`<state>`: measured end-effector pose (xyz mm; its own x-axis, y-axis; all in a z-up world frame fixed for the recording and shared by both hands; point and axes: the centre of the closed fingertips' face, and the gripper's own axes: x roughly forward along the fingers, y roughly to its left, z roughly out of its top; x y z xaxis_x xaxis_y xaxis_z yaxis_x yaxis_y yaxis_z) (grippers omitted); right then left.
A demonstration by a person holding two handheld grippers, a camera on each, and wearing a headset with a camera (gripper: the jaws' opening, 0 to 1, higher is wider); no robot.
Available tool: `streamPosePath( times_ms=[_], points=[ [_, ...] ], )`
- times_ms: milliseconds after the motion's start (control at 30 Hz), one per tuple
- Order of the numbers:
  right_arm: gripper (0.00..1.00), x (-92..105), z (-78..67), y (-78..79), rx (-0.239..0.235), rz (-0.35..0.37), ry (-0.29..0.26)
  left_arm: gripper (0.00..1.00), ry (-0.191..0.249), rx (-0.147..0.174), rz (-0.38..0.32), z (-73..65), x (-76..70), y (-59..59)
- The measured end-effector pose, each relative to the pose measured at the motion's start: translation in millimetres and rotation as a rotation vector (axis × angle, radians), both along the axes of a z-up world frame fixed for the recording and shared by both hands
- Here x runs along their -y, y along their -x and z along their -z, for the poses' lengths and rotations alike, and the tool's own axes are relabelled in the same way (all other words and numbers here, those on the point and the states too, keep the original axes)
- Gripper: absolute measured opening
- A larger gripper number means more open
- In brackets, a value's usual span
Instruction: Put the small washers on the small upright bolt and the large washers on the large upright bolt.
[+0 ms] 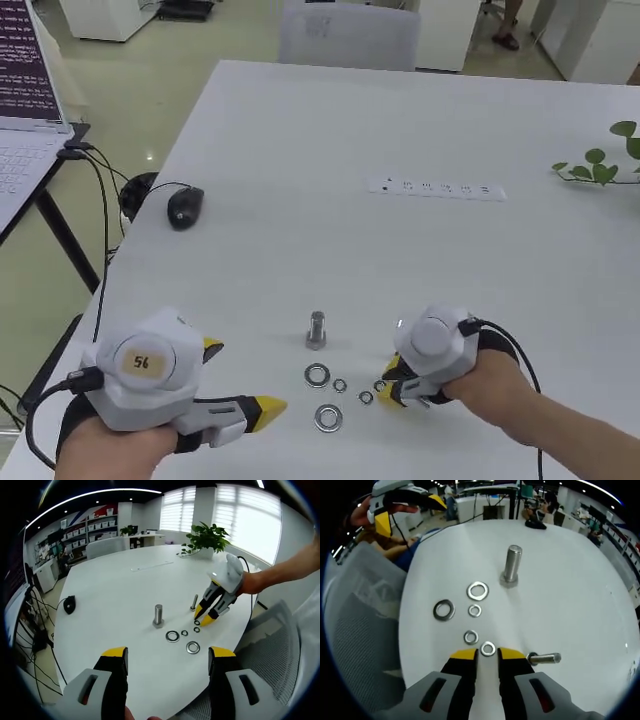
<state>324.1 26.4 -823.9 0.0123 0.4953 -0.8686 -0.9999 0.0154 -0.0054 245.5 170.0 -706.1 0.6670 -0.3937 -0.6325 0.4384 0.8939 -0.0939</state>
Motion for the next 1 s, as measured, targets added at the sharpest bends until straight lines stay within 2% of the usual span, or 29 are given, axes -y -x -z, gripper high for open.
streamPosePath(
  times_ms=[167, 400, 733, 900, 1000],
  points=[
    [0.17, 0.1, 0.0, 0.2, -0.003, -0.027, 0.011, 0.65, -0.002, -0.002, -0.009, 2.4, -0.6, 2.4],
    [0.15, -1.3, 0.0, 1.7, 0.016, -0.091, 0.039, 0.65, -0.003, 0.001, -0.008, 2.6, 1.8, 1.8],
    [0.15, 2.4, 0.1, 2.6, -0.003, -0.022, 0.044, 0.65, -0.009, 0.009, -0.018, 0.0, -2.0, 1.9],
    [0.17, 12.4, -0.1, 5.6, -0.024, -0.029, 0.063, 0.65, -0.012, 0.007, -0.029, 0.0, -7.3, 4.4],
    [0.18, 21.3, 0.0, 6.9, -0.055, 0.005, 0.068, 0.65, -0.009, 0.007, -0.039, 0.3, -9.1, 5.4]
  ],
)
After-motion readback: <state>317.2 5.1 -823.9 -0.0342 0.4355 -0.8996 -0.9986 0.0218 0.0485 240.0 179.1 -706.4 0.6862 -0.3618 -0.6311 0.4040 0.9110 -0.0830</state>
